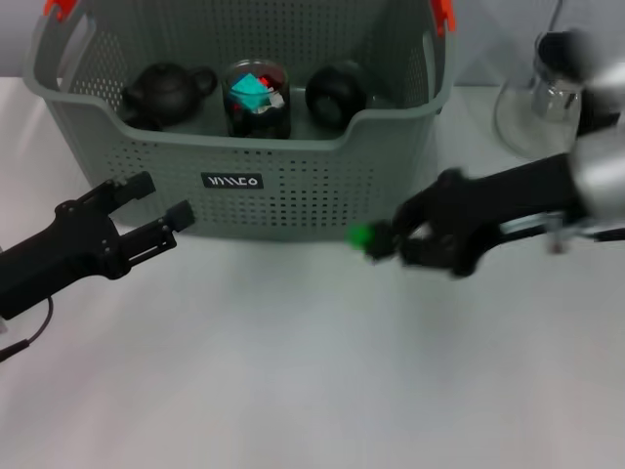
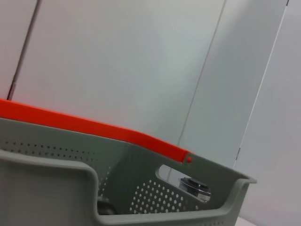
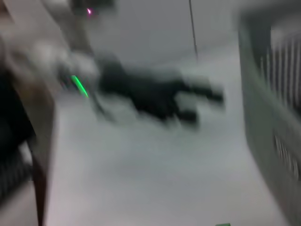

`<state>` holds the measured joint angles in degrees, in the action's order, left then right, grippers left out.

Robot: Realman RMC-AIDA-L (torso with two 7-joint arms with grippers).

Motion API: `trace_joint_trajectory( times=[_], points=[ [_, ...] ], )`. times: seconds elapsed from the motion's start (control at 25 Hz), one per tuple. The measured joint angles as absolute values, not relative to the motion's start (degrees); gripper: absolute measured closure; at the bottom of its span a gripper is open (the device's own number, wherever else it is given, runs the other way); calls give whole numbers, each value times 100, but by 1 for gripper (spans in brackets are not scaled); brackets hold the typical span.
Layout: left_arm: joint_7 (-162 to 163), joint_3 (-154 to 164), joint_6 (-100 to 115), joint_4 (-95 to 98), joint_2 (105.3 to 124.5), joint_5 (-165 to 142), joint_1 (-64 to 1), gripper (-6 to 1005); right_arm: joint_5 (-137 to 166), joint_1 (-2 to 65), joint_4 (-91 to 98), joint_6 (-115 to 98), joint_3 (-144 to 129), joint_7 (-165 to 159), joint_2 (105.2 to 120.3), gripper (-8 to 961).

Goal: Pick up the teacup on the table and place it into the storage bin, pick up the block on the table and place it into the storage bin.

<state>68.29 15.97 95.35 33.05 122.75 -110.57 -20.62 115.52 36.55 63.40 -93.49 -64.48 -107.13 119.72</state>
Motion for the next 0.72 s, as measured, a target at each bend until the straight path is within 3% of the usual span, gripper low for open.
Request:
trace_joint_trajectory(
  times=[0.16,0.36,0.72],
  points=[
    [6843,1623,9443,3303,12270,-11074,-2143,169,10280,3141,6030,-10022,-5353,-9580,11948,817],
    [6855,1640,9384,3264,12272,-11093,-2218,169,8966,2829,5795,-10489,-4914,-8905,12040,817],
    [6868,1645,9465,3246,12261,-11094,-2252,169,8578,3483,7027,-9598,-4892,-10542,11866,816]
  ],
)
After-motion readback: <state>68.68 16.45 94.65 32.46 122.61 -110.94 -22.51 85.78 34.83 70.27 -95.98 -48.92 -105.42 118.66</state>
